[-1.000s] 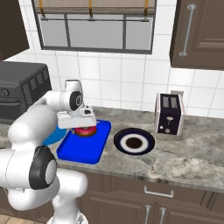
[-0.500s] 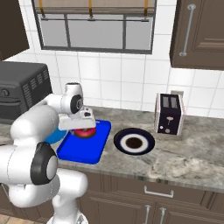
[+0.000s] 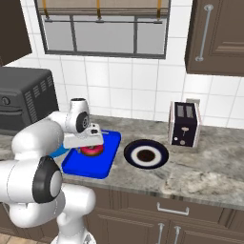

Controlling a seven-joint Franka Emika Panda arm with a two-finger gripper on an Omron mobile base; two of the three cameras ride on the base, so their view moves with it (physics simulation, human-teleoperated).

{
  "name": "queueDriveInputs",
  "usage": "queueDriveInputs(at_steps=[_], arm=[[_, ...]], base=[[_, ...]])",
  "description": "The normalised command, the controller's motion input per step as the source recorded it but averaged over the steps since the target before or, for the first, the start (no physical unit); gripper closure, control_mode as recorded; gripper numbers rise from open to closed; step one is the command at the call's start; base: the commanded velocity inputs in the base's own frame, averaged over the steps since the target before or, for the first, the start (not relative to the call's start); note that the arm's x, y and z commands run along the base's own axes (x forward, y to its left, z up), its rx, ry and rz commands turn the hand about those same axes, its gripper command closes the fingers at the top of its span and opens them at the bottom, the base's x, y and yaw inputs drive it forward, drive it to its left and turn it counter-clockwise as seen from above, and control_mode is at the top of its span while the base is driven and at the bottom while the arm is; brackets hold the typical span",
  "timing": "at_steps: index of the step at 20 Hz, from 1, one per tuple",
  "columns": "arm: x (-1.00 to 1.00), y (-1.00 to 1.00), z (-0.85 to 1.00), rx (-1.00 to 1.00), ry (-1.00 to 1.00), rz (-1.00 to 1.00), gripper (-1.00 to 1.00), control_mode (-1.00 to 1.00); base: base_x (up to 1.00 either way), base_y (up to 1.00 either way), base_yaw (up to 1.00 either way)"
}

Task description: Move the dessert items from the plates to the tray.

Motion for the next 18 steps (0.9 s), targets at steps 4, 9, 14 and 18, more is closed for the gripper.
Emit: queueDriveInputs(at_steps=[4, 9, 14, 18], arm=[[0.1, 0.0, -0.22, 0.0, 0.0, 0.0, 1.0, -1.0], [0.13, 0.0, -0.2, 0.0, 0.0, 0.0, 1.0, -1.0], [0.14, 0.0, -0.17, 0.0, 0.0, 0.0, 1.0, -1.0], [0.02, 0.0, -0.2, 0.01, 0.0, 0.0, 1.0, -1.0]], base=[[0.0, 0.0, 0.0], [0.0, 0.0, 0.0], [0.0, 0.0, 0.0], [0.0, 0.0, 0.0]])
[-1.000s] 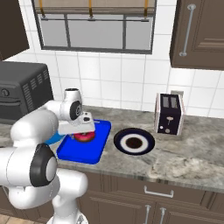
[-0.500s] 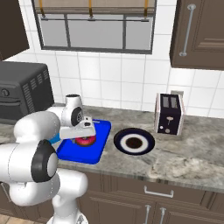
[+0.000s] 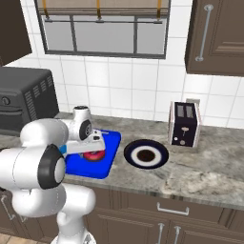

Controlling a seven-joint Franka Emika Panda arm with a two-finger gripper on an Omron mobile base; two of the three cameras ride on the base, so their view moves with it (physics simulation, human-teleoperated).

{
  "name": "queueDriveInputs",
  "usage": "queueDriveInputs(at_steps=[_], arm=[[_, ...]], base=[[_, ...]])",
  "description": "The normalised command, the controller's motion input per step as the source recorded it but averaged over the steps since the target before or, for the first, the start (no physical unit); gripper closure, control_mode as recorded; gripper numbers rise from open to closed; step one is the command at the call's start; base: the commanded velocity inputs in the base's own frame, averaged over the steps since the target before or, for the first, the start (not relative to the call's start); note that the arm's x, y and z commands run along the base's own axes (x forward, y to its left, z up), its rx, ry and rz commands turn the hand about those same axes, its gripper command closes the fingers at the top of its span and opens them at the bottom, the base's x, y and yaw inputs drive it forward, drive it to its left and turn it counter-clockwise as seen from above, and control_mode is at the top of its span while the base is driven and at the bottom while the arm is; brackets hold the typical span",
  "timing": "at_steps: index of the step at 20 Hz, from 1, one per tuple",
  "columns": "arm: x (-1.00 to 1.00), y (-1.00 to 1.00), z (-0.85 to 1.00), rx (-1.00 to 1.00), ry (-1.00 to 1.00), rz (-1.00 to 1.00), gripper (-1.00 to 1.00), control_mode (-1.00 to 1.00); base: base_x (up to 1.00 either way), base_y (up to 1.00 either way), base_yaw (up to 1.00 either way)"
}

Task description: Move the dessert items from the plates to the tray.

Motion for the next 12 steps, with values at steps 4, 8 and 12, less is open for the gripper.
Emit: queueDriveInputs(at_steps=[4, 8, 12], arm=[[0.0, 0.0, -0.24, 0.01, 0.0, 0.0, 1.0, -1.0], [0.0, 0.0, -0.32, 0.02, 0.0, 0.0, 1.0, -1.0], [0.06, 0.0, -0.26, 0.03, 0.0, 0.01, 1.0, -1.0]], base=[[0.0, 0.0, 0.0], [0.0, 0.0, 0.0], [0.0, 0.0, 0.0]])
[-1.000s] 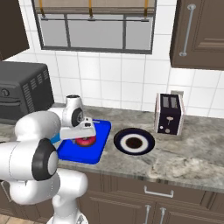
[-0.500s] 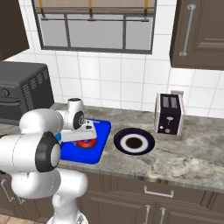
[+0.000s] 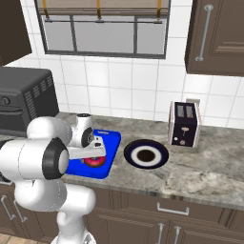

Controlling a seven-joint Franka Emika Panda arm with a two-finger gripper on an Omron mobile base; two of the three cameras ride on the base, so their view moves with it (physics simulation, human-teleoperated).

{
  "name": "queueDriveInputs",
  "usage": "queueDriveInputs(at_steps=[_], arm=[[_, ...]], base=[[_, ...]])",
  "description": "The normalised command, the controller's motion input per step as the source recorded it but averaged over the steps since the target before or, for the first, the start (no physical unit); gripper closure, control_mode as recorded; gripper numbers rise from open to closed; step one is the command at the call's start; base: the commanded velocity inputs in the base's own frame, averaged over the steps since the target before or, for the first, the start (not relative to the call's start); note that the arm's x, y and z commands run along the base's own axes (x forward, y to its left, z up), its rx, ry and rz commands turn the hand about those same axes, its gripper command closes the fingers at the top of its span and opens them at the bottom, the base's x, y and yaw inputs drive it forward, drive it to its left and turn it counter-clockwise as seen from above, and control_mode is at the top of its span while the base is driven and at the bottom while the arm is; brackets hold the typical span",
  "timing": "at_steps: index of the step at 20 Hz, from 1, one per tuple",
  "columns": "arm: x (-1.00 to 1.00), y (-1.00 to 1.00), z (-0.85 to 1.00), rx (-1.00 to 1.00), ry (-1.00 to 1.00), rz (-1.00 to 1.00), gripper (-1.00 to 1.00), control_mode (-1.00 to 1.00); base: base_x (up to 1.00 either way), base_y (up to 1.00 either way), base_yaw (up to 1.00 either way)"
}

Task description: Move the dessert items from the plates to the tray.

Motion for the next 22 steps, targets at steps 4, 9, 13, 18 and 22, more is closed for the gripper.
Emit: queueDriveInputs(at_steps=[4, 9, 13, 18, 22], arm=[[0.21, 0.0, -0.17, 0.02, 0.0, 0.03, 1.0, -1.0], [0.17, 0.0, -0.26, 0.0, -0.01, 0.06, 1.0, -1.0], [0.0, -0.05, -0.18, 0.0, -0.07, 0.04, -1.0, -1.0], [0.0, -0.08, 0.35, 0.0, 0.0, 0.03, -1.0, -1.0], [0.0, -0.03, 0.68, 0.0, 0.0, 0.02, -1.0, -1.0]], base=[[0.0, 0.0, 0.0], [0.0, 0.0, 0.0], [0.0, 0.0, 0.0], [0.0, 0.0, 0.0], [0.0, 0.0, 0.0]])
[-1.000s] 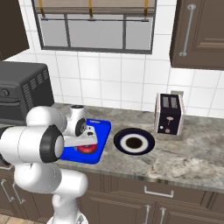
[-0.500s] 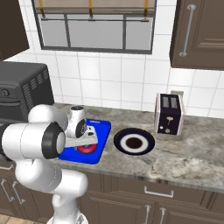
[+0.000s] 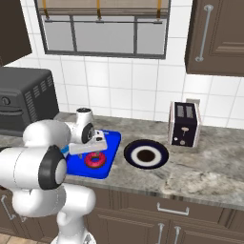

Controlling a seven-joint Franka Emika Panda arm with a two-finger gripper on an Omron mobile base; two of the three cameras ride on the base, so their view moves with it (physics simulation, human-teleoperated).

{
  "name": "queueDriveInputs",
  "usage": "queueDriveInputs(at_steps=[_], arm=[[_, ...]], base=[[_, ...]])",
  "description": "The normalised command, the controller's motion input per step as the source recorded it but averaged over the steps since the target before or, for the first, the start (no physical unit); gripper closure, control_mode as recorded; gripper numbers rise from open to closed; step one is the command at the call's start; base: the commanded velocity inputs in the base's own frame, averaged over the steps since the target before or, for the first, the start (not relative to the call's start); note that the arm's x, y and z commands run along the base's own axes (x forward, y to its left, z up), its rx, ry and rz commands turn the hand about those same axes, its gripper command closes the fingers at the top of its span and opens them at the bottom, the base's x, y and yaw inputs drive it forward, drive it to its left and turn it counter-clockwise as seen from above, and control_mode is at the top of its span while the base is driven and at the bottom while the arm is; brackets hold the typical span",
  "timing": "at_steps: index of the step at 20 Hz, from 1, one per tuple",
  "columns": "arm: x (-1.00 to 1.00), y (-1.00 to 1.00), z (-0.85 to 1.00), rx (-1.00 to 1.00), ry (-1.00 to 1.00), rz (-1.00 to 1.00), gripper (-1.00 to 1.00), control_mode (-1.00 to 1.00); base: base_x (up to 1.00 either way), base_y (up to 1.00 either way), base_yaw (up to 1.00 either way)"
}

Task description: Move the dessert items from the plates to the tray.

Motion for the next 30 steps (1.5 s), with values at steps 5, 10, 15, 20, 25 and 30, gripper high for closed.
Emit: queueDriveInputs(at_steps=[5, 10, 15, 20, 25, 30], arm=[[0.0, 0.0, 0.74, 0.0, 0.0, 0.0, -1.0, -1.0], [0.0, -0.05, 1.0, 0.0, -0.01, 0.0, -1.0, -1.0], [-0.21, -0.11, 1.0, 0.0, -0.16, -0.02, -1.0, -1.0], [-0.53, -0.03, 0.78, 0.02, -0.28, -0.02, -1.0, -1.0], [-0.7, -0.01, 0.65, 0.08, -0.34, -0.05, -1.0, -1.0], [-0.6, -0.02, 0.74, 0.07, -0.24, -0.03, -1.0, -1.0]], base=[[0.0, 0.0, 0.0], [0.0, 0.0, 0.0], [0.0, 0.0, 0.0], [0.0, 0.0, 0.0], [0.0, 0.0, 0.0], [0.0, 0.0, 0.0]])
